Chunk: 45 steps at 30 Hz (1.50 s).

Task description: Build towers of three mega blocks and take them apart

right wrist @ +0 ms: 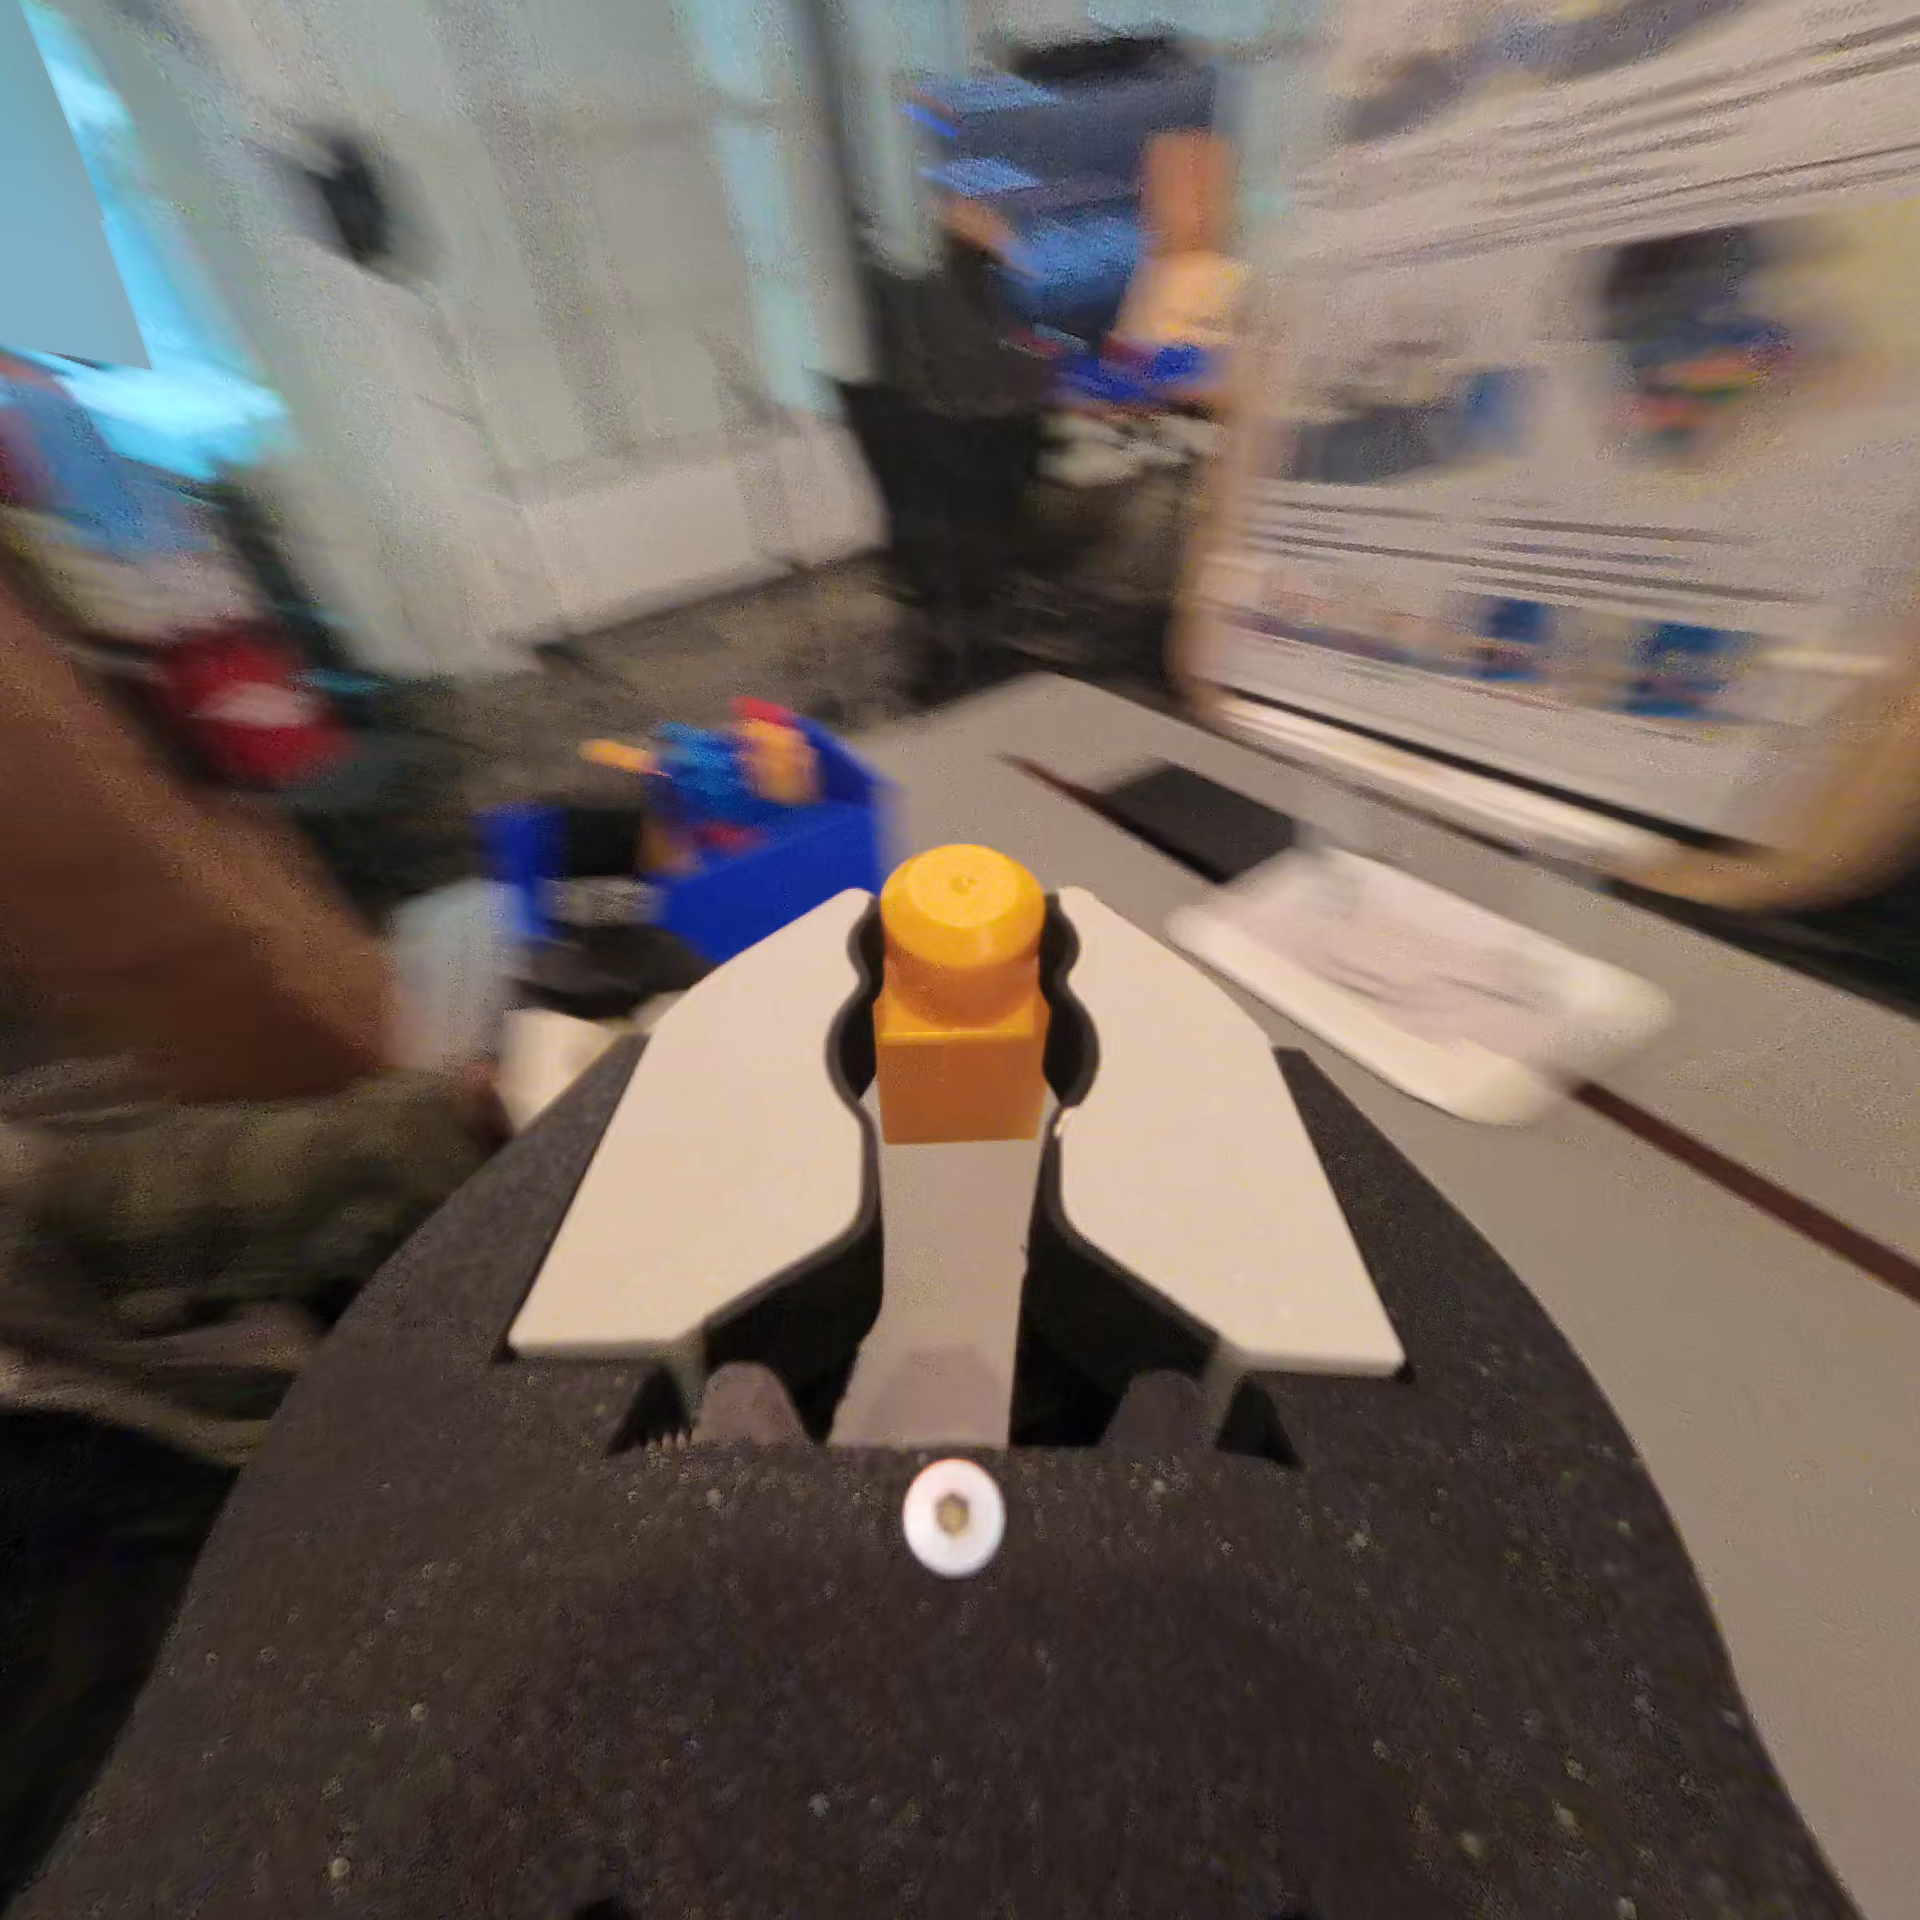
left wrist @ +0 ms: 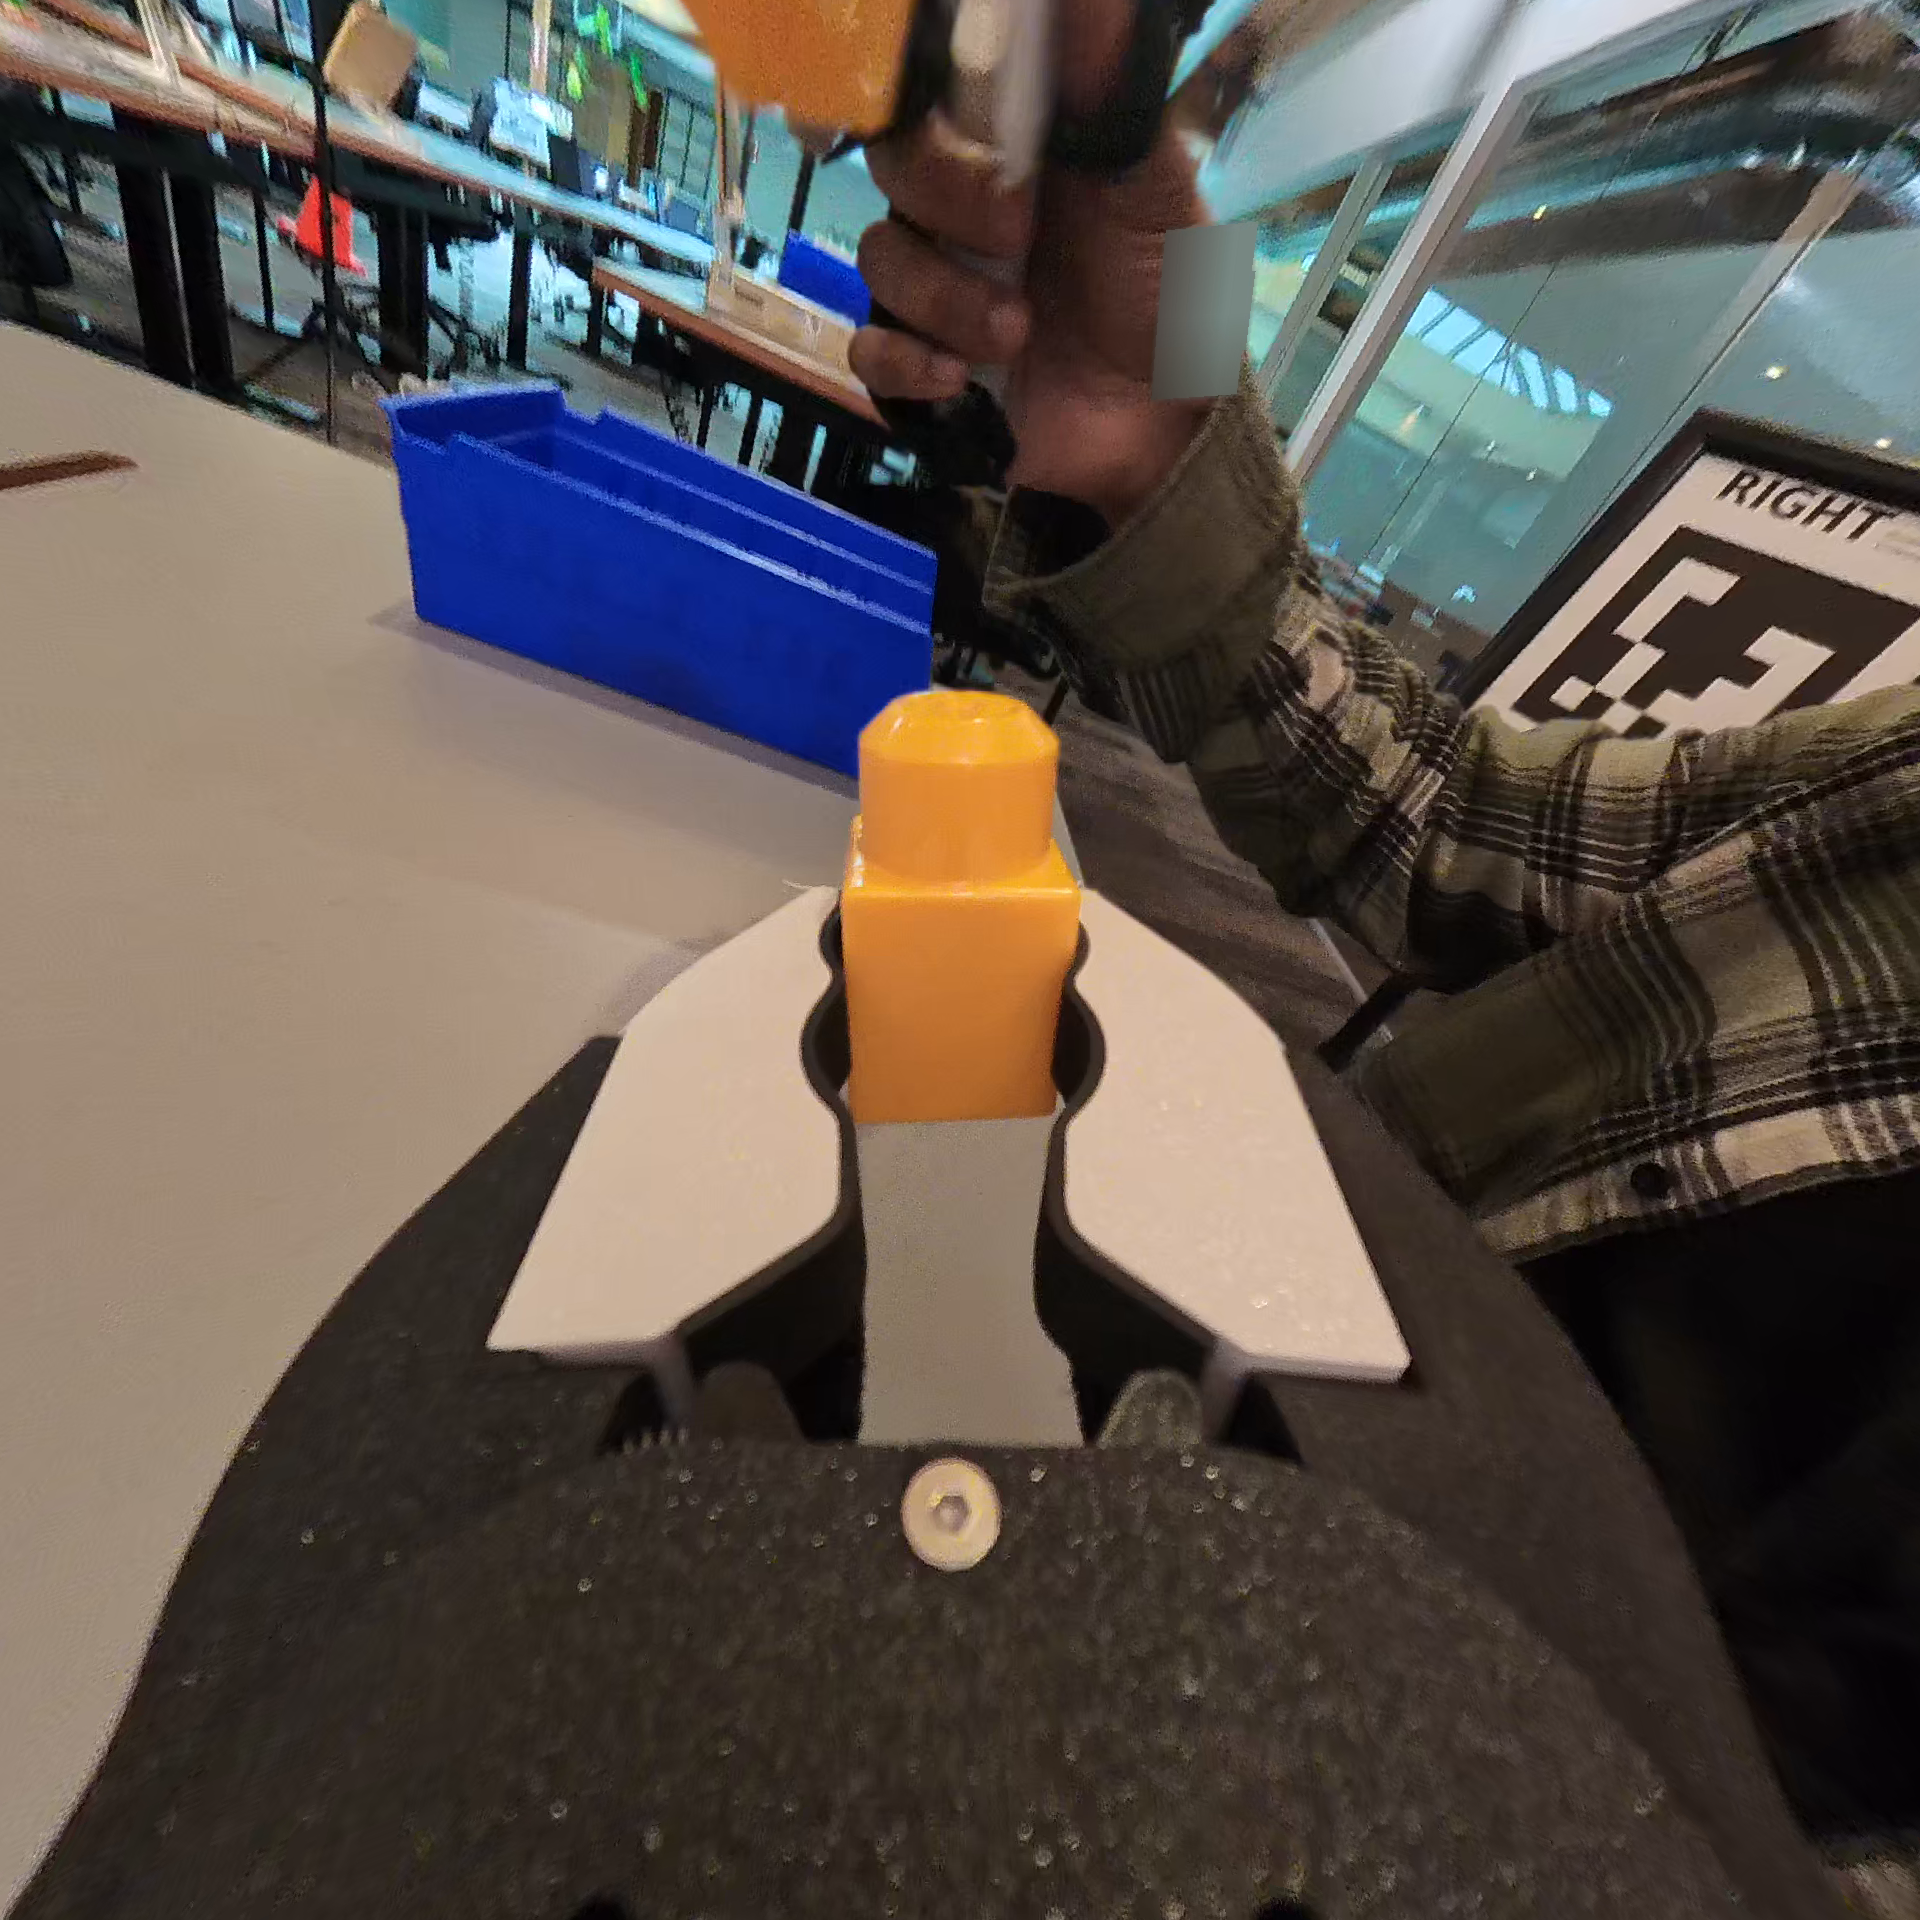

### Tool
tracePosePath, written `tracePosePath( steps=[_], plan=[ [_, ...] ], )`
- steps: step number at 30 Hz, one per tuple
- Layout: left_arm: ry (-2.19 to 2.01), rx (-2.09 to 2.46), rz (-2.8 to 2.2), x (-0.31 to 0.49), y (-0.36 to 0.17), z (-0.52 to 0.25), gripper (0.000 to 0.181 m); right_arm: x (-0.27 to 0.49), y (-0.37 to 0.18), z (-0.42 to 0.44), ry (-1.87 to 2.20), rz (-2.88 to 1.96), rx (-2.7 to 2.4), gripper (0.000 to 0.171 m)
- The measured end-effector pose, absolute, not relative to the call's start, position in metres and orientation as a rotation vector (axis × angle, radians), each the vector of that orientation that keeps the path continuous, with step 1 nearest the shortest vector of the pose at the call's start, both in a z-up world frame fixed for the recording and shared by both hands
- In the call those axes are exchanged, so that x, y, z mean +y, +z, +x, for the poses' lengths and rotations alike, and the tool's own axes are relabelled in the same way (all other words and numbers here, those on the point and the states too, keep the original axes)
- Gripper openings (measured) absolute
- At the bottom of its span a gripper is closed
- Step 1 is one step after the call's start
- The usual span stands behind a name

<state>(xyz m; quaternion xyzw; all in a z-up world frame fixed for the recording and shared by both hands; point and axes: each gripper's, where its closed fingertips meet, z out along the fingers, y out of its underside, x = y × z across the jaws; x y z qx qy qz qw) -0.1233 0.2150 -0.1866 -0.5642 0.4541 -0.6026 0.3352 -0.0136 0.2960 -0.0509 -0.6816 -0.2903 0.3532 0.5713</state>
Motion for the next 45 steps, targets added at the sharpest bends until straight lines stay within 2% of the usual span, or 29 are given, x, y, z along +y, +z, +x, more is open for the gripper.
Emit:
tracePosePath(
  steps=[4,6,11,14,15,16,18,22,26,29,34,36,39,40,41,43,44,45],
  plan=[
    [-1.568,1.172,-1.399,0.219,-0.179,-0.131,0.036,0.326,-0.094,0.175,0.211,-1.955,-0.407,0.028],
    [-1.589,1.17,-1.383,0.218,-0.178,-0.13,0.036,0.32,-0.13,0.245,0.097,-2.121,-0.272,0.028],
    [-1.616,1.194,-1.388,0.213,-0.182,-0.123,0.036,0.307,-0.217,0.31,0.043,-2.379,-0.147,0.029],
    [-1.593,1.195,-1.394,0.215,-0.184,-0.126,0.036,0.306,-0.241,0.315,0.101,-2.395,-0.138,0.031],
    [-1.59,1.188,-1.394,0.216,-0.184,-0.128,0.036,0.309,-0.236,0.313,0.115,-2.359,-0.132,0.047],
    [-1.592,1.182,-1.396,0.218,-0.184,-0.129,0.036,0.311,-0.224,0.308,0.133,-2.305,-0.147,0.055],
    [-1.592,1.174,-1.404,0.22,-0.186,-0.13,0.036,0.314,-0.188,0.271,0.224,-2.176,-0.25,0.055],
    [-1.598,1.174,-1.402,0.221,-0.187,-0.127,0.036,0.295,-0.133,0.112,0.576,-1.939,-0.638,0.068],
    [-1.588,1.199,-1.393,0.216,-0.189,-0.122,0.036,0.252,-0.128,-0.047,0.944,-1.749,-0.972,0.068],
    [-1.59,1.209,-1.394,0.213,-0.191,-0.121,0.036,0.233,-0.136,-0.115,1.108,-1.684,-1.104,0.059],
    [-1.595,1.204,-1.383,0.212,-0.189,-0.124,0.036,0.228,-0.154,-0.155,1.143,-1.701,-1.218,0.048],
    [-1.602,1.212,-1.377,0.21,-0.189,-0.123,0.036,0.228,-0.153,-0.158,1.174,-1.698,-1.215,0.029],
    [-1.592,1.231,-1.377,0.207,-0.191,-0.12,0.036,0.227,-0.154,-0.156,1.177,-1.731,-1.229,0.025],
    [-1.614,1.229,-1.371,0.206,-0.19,-0.119,0.036,0.226,-0.151,-0.154,1.164,-1.715,-1.23,0.017],
    [-1.647,1.219,-1.361,0.204,-0.189,-0.118,0.036,0.223,-0.142,-0.151,1.191,-1.675,-1.211,0.0],
    [-1.698,1.171,-1.351,0.205,-0.184,-0.117,0.046,0.226,-0.125,-0.138,1.203,-1.645,-1.145,0.0],
    [-1.711,1.17,-1.337,0.204,-0.182,-0.117,0.039,0.231,-0.121,-0.127,1.149,-1.654,-1.123,0.0],
    [-1.718,1.188,-1.307,0.2,-0.18,-0.117,0.016,0.235,-0.12,-0.117,1.099,-1.667,-1.107,0.0]
  ],
)
